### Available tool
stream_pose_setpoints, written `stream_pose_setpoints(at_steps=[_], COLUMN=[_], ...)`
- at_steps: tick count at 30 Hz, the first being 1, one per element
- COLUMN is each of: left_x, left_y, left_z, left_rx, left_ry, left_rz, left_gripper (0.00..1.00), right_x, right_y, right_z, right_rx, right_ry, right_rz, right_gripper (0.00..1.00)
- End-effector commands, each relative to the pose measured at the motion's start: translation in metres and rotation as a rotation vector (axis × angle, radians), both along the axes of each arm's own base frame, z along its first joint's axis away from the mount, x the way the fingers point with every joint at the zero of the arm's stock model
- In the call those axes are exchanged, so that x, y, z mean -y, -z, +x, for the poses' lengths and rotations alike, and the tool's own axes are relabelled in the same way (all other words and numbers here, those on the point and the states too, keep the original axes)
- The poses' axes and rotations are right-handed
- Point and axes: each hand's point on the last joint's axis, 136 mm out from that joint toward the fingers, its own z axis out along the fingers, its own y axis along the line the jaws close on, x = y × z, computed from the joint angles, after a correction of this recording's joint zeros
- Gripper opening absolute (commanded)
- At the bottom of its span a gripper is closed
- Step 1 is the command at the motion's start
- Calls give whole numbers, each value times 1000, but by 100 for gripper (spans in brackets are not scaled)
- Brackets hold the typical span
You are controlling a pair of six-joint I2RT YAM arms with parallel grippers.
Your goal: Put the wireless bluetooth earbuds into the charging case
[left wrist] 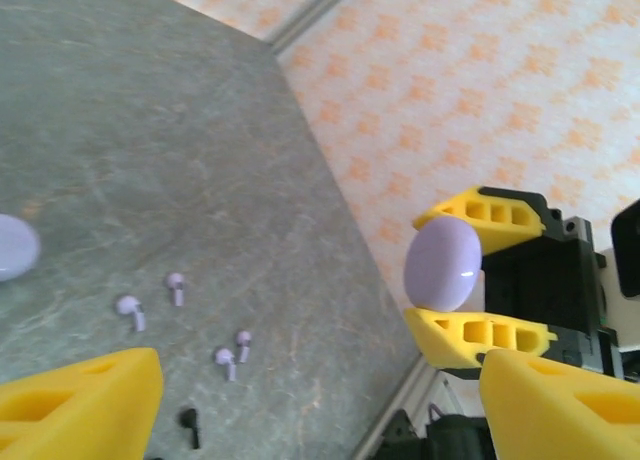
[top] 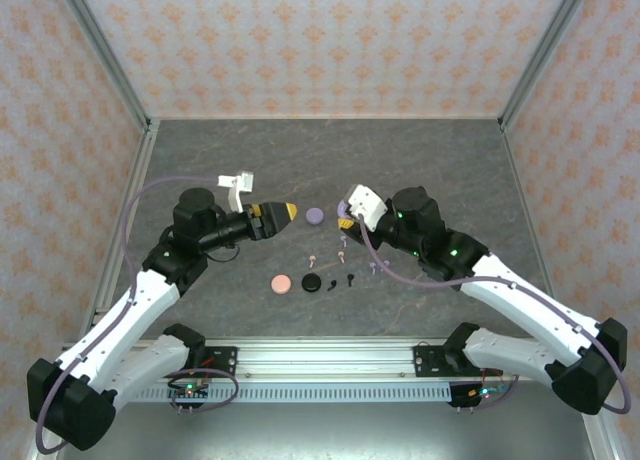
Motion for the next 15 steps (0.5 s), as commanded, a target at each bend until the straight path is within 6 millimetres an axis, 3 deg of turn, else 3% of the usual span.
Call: stream_pose_setpoints(at_steps=[1,8,15], left_x=[23,61,86], left_y=[-35,-38,-29], left_z=[-7,-10,-7], left_rx=[89,89,69], left_ry=[87,183,232], left_rz=[-50,-10,25], left_gripper=[82,76,67], right_x=[1,-5,-7], right_y=[-12,-14,-13], right_z=[-1,-6,-8], right_rx=[78,92,88], right_ry=[2,-25,-37], right_rz=[-12,-19,-20], right_gripper=[48,49,49])
